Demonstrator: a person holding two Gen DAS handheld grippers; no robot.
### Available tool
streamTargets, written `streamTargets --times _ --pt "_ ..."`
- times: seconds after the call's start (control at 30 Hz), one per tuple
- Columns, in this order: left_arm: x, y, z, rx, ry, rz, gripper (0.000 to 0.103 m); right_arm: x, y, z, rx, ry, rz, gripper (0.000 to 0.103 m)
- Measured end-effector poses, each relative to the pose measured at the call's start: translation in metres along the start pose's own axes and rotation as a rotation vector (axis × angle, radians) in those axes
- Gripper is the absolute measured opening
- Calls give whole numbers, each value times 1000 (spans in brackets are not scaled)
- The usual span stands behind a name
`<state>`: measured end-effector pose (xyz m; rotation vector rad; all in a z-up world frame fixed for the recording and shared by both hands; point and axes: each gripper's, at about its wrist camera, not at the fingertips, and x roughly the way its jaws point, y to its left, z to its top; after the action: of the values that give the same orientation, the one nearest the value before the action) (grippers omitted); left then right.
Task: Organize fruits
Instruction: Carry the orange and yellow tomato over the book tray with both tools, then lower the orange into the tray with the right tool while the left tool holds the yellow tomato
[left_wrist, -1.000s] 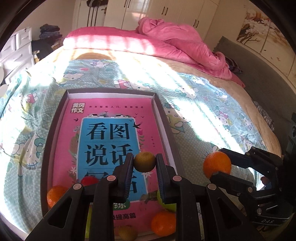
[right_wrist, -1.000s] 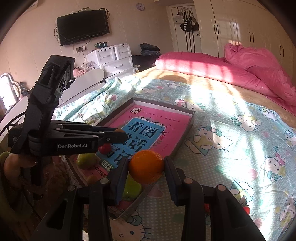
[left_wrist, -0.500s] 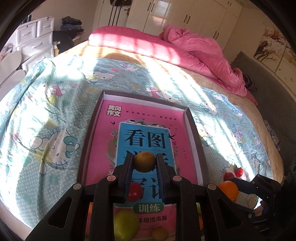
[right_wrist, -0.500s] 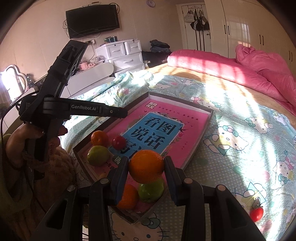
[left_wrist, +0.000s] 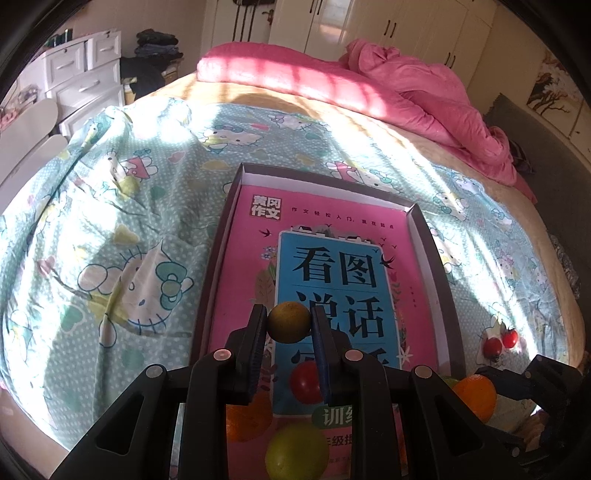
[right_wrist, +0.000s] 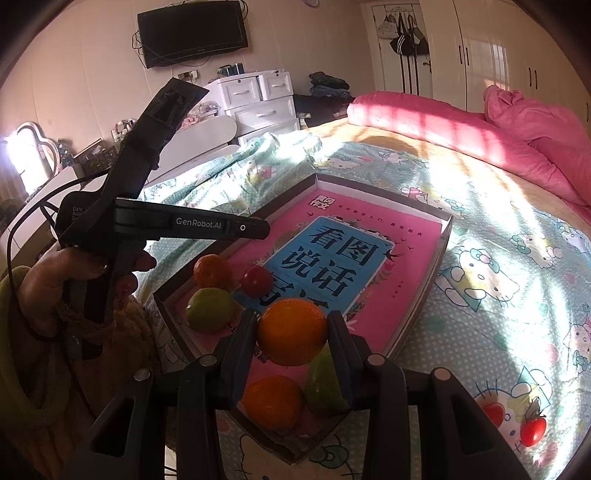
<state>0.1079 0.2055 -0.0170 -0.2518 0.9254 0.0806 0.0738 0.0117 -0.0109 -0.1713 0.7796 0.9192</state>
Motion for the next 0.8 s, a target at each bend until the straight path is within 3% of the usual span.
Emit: streamTargets --times 0.8 --pt "27 -4 0 13 52 29 25 31 21 7 -9 43 43 40"
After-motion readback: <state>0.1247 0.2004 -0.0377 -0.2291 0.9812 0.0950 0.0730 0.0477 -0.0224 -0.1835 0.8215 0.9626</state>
